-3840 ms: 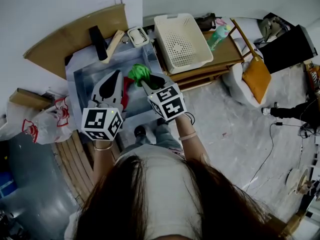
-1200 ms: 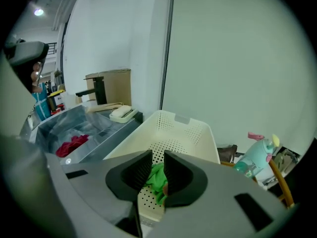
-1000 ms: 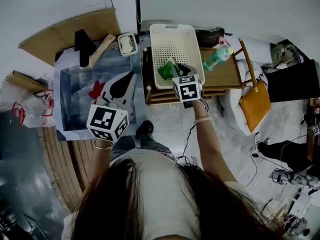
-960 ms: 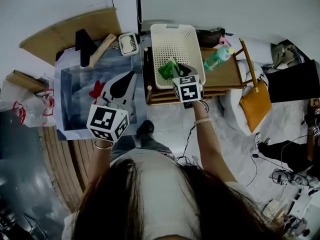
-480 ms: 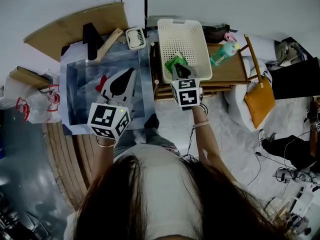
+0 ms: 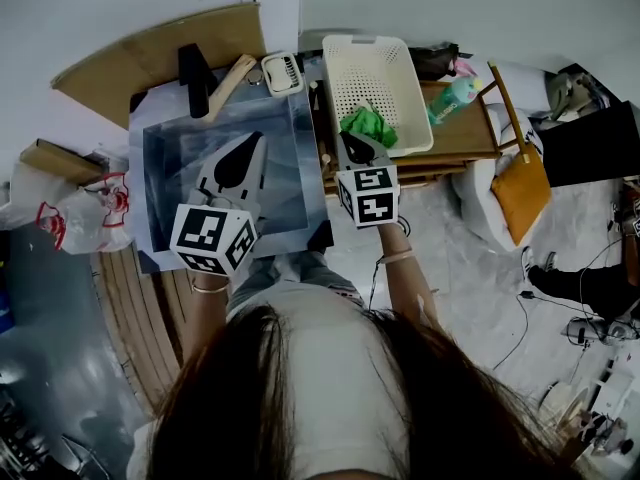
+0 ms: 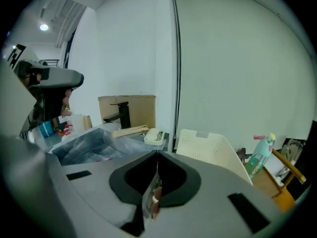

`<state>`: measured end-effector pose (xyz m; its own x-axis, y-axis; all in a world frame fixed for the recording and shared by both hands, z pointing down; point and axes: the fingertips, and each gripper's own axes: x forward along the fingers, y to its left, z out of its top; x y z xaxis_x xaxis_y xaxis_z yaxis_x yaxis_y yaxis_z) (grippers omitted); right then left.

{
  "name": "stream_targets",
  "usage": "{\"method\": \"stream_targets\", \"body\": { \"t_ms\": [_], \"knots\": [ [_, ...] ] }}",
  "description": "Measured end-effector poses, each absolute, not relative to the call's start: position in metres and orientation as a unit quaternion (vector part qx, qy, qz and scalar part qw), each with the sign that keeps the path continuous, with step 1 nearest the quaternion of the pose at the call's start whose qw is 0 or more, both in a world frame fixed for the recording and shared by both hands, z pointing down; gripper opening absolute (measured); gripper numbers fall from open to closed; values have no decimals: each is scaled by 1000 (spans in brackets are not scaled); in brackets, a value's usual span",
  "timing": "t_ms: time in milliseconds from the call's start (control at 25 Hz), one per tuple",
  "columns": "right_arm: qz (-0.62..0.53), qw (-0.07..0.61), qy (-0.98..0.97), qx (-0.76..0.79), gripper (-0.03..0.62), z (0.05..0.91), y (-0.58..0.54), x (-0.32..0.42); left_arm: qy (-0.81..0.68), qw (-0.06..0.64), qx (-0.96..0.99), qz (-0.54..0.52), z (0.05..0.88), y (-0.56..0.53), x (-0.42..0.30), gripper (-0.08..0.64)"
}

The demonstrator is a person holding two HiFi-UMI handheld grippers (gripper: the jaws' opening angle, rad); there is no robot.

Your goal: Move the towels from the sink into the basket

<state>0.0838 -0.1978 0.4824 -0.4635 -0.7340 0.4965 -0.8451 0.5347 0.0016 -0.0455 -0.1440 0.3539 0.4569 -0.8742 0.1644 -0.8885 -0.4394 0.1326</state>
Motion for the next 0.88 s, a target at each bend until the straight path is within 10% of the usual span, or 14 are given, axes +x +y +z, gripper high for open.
{"method": "stream_targets", "body": {
  "t_ms": [880],
  "knots": [
    [118,244,-872,406,29,492,-148,-57,-509,109,853,34,364,-124,-146,5]
  ]
}}
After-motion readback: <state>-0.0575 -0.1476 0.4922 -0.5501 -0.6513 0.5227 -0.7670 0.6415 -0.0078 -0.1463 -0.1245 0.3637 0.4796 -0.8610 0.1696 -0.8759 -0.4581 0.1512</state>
